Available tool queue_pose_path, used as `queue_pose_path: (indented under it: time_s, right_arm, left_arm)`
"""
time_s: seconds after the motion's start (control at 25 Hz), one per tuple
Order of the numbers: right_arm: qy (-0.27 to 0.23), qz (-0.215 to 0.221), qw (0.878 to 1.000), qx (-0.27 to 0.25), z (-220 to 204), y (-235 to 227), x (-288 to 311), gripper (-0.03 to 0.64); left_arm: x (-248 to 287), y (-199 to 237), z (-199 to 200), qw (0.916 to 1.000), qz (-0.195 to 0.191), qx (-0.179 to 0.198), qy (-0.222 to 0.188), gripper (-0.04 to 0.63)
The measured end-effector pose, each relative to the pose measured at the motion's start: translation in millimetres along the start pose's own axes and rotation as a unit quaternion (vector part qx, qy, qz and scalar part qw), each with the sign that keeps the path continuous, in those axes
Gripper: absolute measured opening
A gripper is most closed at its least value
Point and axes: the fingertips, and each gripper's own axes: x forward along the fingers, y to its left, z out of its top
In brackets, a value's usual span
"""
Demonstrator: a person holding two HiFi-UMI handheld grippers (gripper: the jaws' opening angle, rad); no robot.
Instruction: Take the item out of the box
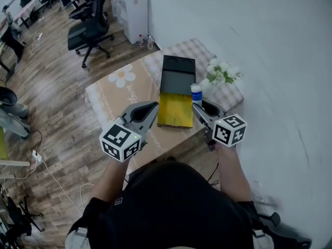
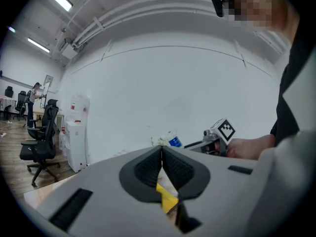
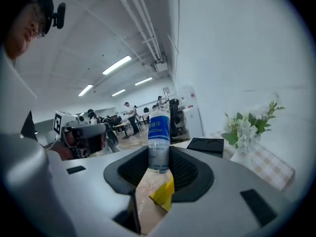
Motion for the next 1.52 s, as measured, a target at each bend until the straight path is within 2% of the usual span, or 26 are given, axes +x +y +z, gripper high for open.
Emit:
queue_pose_path:
  time_s: [0.24, 0.6, 0.88, 1.52]
  right_arm:
    - [-0.099, 0.058, 0.993, -0.011, 41, 34, -45, 0.141]
    - [-0.182, 0.079, 0.979, -0.057, 71, 70, -93, 0.138]
    - [-0.202, 0.063, 0.976, -0.061, 69, 74, -104, 0.137]
    - [-0.197, 0.052, 0.974, -0.096, 66, 67, -105, 0.135]
  left_arm:
    - [-3, -6, -1, 1.0, 0.004, 0.0, 0.005, 0.014]
    - [-17, -14, 7, 0.9999, 0.002, 0.01, 0.007, 0.014]
    - [-25, -15, 10, 0.9998, 0.004, 0.018, 0.007, 0.014]
    - [-22, -20, 17, 0.9996, 0.011, 0.024, -0.005, 0.014]
